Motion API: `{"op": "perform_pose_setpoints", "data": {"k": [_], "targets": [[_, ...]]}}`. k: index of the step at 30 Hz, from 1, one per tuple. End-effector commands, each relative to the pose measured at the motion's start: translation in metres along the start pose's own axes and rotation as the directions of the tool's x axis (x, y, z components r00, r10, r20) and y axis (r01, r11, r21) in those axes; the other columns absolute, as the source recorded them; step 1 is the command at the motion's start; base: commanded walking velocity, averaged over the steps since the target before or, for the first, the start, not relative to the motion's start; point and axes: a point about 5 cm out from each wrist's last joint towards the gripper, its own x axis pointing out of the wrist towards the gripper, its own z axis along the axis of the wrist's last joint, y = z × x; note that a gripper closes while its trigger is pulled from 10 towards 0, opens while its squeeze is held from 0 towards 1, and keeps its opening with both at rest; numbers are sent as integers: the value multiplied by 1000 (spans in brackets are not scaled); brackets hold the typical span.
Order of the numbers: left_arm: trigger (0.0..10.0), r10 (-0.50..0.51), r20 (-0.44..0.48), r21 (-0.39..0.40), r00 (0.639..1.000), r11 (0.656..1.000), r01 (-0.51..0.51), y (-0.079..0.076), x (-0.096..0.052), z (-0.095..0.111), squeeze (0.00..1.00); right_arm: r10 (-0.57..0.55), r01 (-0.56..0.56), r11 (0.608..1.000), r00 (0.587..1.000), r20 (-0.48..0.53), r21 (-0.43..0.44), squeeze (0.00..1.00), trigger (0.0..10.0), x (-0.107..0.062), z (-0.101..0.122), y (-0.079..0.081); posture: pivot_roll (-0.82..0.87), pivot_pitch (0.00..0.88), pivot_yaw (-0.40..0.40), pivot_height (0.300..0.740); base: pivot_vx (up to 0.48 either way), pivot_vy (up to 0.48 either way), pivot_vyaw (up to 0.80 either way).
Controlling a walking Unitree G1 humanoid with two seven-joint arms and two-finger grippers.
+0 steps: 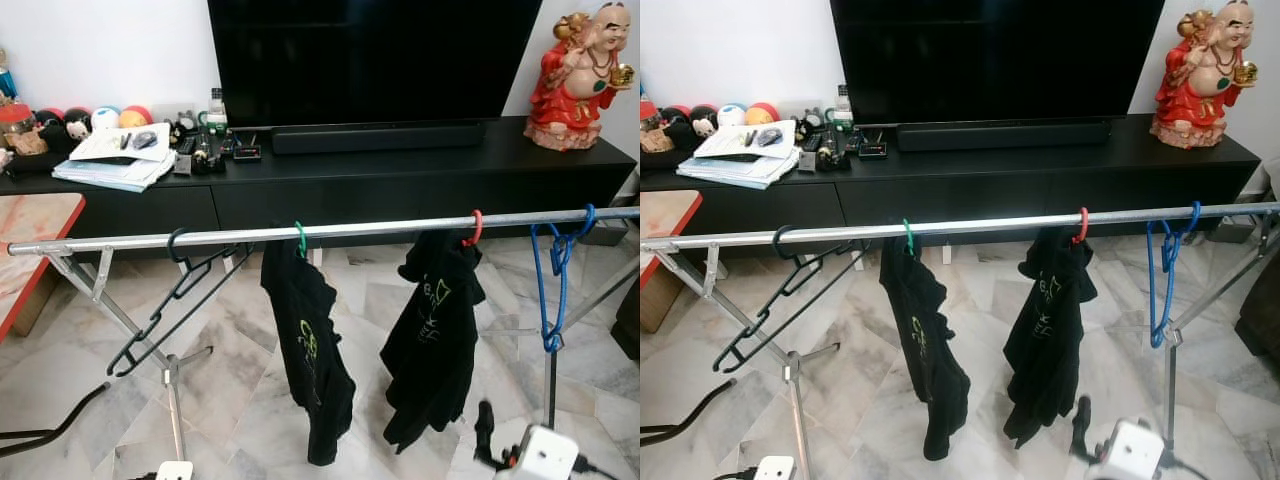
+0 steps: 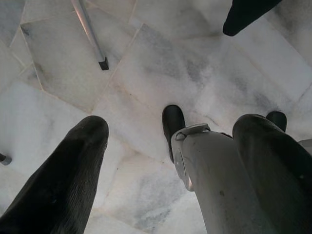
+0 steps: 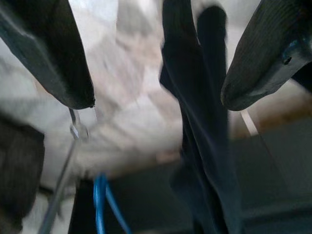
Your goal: Hang hanger
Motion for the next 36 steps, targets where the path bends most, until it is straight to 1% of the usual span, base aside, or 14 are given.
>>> {"op": "perform_pose_setpoints", "data": {"k": [1, 2, 5, 6, 9, 13, 23, 32, 36], "targets": [[10000, 3, -23, 17, 1000, 1000, -2, 1, -1, -5, 0, 31, -31, 1000, 1000, 6, 3, 0, 10000, 3, 4, 8, -13, 15, 13, 740, 0, 0, 0], [10000, 1, -22, 17, 1000, 1000, -1, 1, -1, -5, 0, 48, -48, 999, 999, 14, 7, 0, 10000, 7, 8, 13, -13, 15, 13, 740, 0, 0, 0], [10000, 0, -21, 17, 1000, 1000, 1, 0, 0, -4, 0, 58, -58, 998, 998, 15, 9, 0, 10000, 9, 10, 18, -8, 4, 11, 740, 0, 0, 0], [10000, -2, -22, 19, 1000, 1000, 2, 0, 0, -4, 0, 78, -78, 997, 997, 8, 9, 0, 10000, 10, 11, 23, -3, 0, 13, 740, 0, 0, 0], [10000, -2, -23, 20, 1000, 1000, 3, 0, 0, -4, 0, 114, -114, 993, 993, -22, 2, 0, 10000, 8, 8, 30, -4, 0, 14, 740, 0, 0, 0], [10000, 0, -25, 22, 1000, 1000, 1, 1, -1, -4, 0, 143, -143, 990, 990, -20, -13, 0, 10000, 5, 8, 35, 0, 0, 14, 740, 0, 0, 0], [10000, -11, -22, 18, 1000, 1000, 12, 1, -1, -3, 0, 105, -105, 994, 994, 18, 2, 0, 10000, 10, 21, 29, -7, 0, 16, 740, 0, 0, 0], [10000, -9, -15, 8, 1000, 1000, 9, 0, 0, -1, 0, 87, -87, 996, 996, 29, -1, 0, 10000, 15, 27, 28, -1, 18, 8, 740, 269, 0, 0], [10000, -1, -26, 3, 1000, 1000, 1, 3, -1, -5, 0, 84, -84, 996, 996, 33, 1, 0, 10000, 17, 29, 29, 4, 25, 9, 740, 271, 0, 0]]}}
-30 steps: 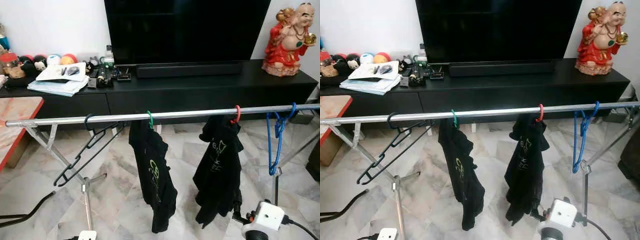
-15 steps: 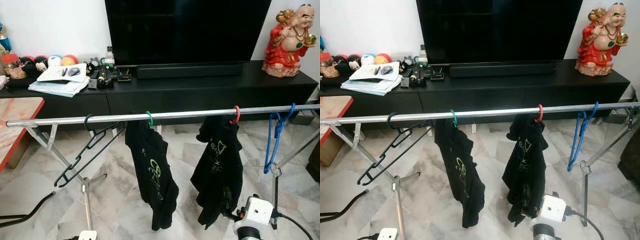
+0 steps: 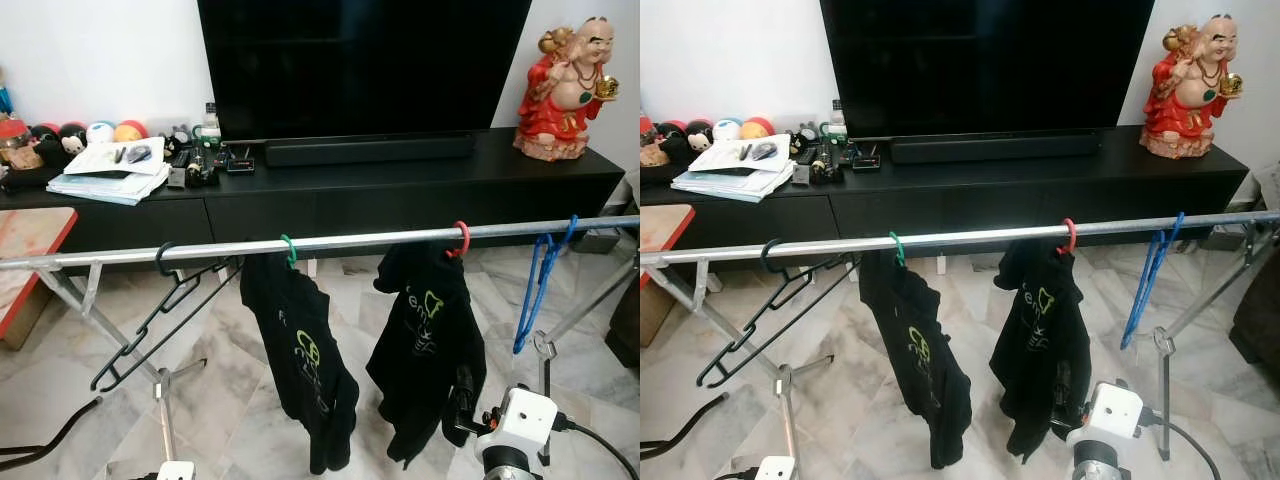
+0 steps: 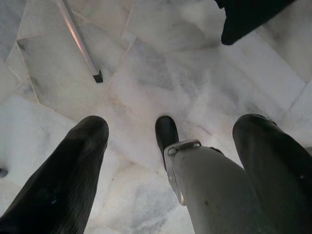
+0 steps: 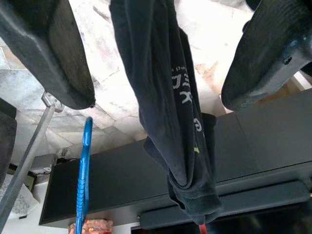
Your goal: Hang hanger
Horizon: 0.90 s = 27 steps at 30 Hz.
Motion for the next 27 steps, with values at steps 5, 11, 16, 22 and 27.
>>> {"op": "perform_pose_setpoints", "data": {"k": [5, 11, 16, 22, 27], "targets": [[10000, 22, -39, -3, 999, 1000, -22, 9, -3, -10, 0, -5, 5, 1000, 1000, 16, 8, 0, 10000, 5, 7, 3, 8, 26, 6, 740, 269, 0, 0], [10000, 29, -42, -7, 999, 1000, -29, 15, -5, -11, 0, -1, 0, 1000, 1000, 31, 13, 0, 10000, 8, 12, 6, 7, 28, 5, 740, 265, 0, 0], [10000, 31, -44, -9, 999, 999, -31, 17, -5, -12, 0, -3, 3, 1000, 999, 48, 16, 0, 10000, 9, 17, 6, 7, 28, 5, 740, 259, 0, 0], [10000, 36, -49, -9, 998, 999, -37, 20, -6, -14, 0, -2, 1, 1000, 997, 74, 18, 0, 10000, 11, 25, 7, 7, 28, 5, 740, 257, 0, 0], [10000, 38, -51, -8, 998, 999, -38, 21, -7, -15, 0, -12, 10, 1000, 995, 96, 23, 0, 10000, 14, 31, 8, 8, 32, 5, 740, 202, 0, 0]]}}
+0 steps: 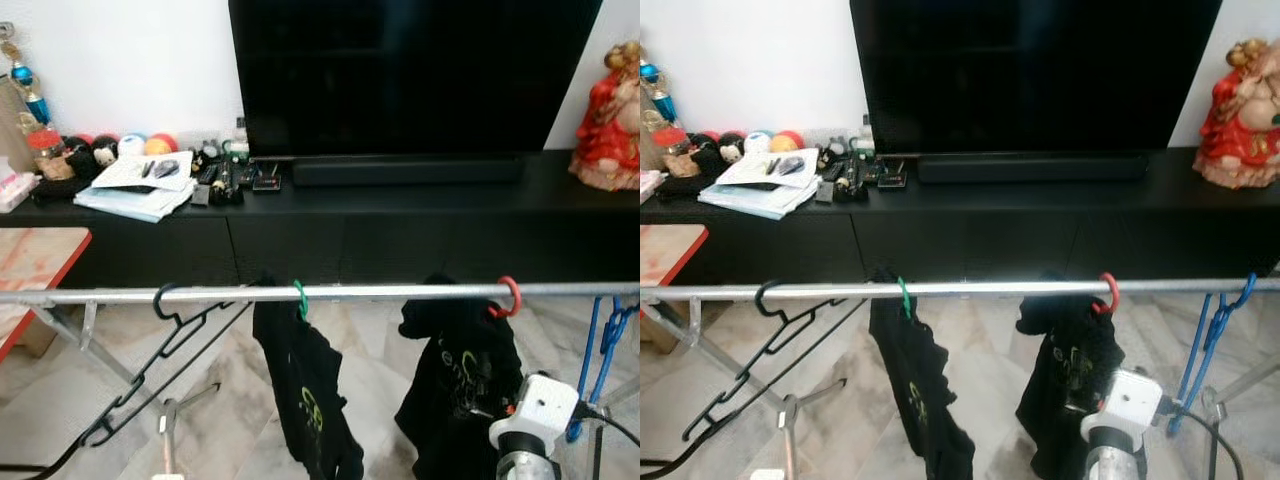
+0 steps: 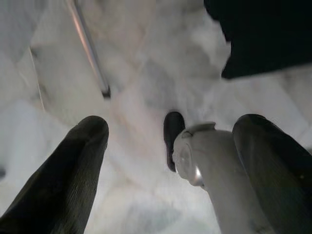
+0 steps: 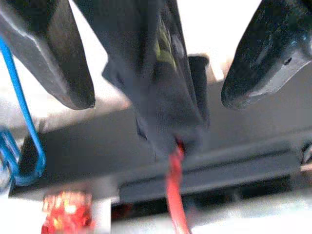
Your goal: Hang hanger
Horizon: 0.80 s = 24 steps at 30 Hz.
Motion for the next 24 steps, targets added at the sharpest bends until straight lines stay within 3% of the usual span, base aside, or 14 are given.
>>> {"op": "perform_pose_setpoints", "data": {"k": [1, 11, 16, 20, 24], "targets": [[10000, 21, -15, 9, 1000, 1000, -21, 8, -2, -4, 0, 18, -19, 1000, 1000, 26, 14, 0, 10000, 2, 7, 12, 8, 32, 5, 740, 0, 0, 0], [10000, 15, -19, 8, 1000, 1000, -15, 2, -1, -5, 0, -32, 32, 999, 999, 43, 8, 0, 10000, 7, 15, 3, 7, 35, 5, 740, 0, 0, 0], [10000, 10, -23, 9, 1000, 1000, -10, -1, -1, -7, 0, -82, 82, 997, 996, 35, -9, 0, 10000, 22, 28, -12, 10, 35, 2, 740, 0, 0, 0], [10000, 10, -28, 8, 1000, 1000, -9, -2, -1, -9, 0, -100, 92, 992, 991, -90, -85, 0, 10000, 37, 27, -24, 3, 39, 7, 740, 0, 0, 0], [10000, 7, -31, 8, 999, 1000, -7, -3, -1, -11, 0, -110, 93, 992, 970, -218, -88, 0, 10000, 52, 23, -30, 3, 41, 10, 740, 0, 0, 0]]}}
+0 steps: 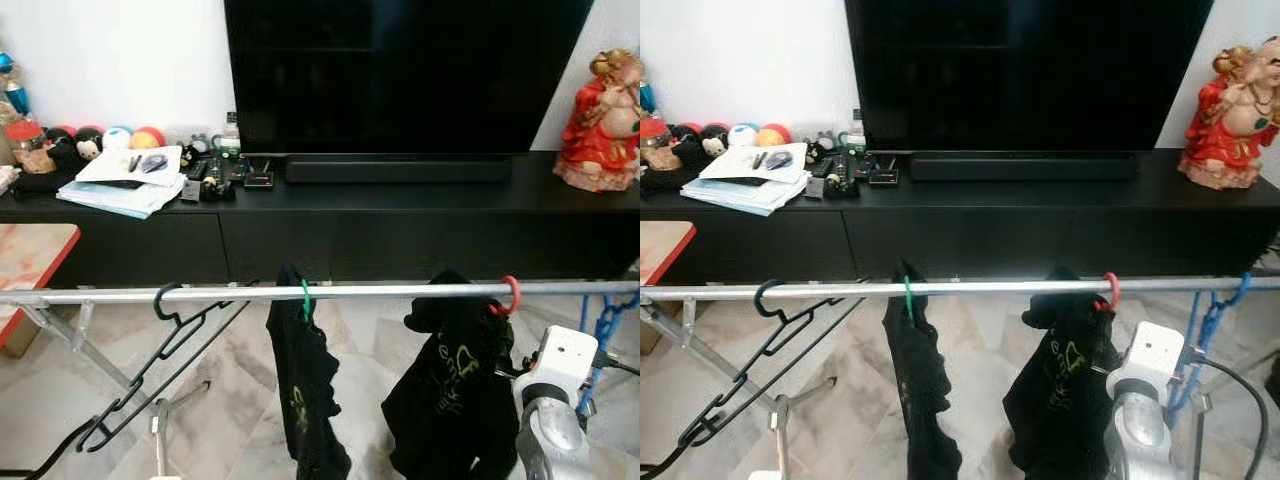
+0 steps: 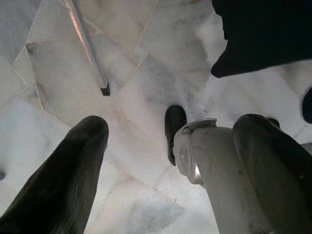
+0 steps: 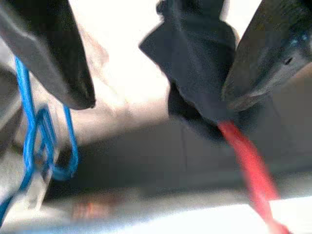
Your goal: Hang hanger
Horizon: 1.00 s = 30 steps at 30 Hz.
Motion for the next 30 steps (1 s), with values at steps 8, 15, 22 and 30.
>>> {"op": "perform_pose_setpoints", "data": {"k": [8, 15, 22, 30], "targets": [[10000, 3, -18, 10, 1000, 1000, -2, 4, -1, -5, 0, 54, -46, 998, 981, -189, 44, 0, 10000, 22, -5, 14, 18, 42, 14, 740, 0, 0, 0], [10000, 9, -19, 11, 1000, 1000, -9, 7, -2, -4, 0, 118, -112, 993, 978, -172, 42, 0, 10000, 31, 10, 36, 18, 43, 17, 740, 0, 0, 0], [10000, 4, -8, 9, 1000, 1000, -4, 2, 0, 2, 0, 151, -152, 988, 984, -98, 0, 0, 10000, 34, 23, 46, 28, 47, 18, 740, 0, 0, 0], [10000, -5, -9, 10, 1000, 1000, 5, 1, 0, 1, 0, 85, -84, 996, 996, 15, -32, 0, 10000, 26, 32, 45, 22, 52, 18, 740, 0, 0, 0]]}}
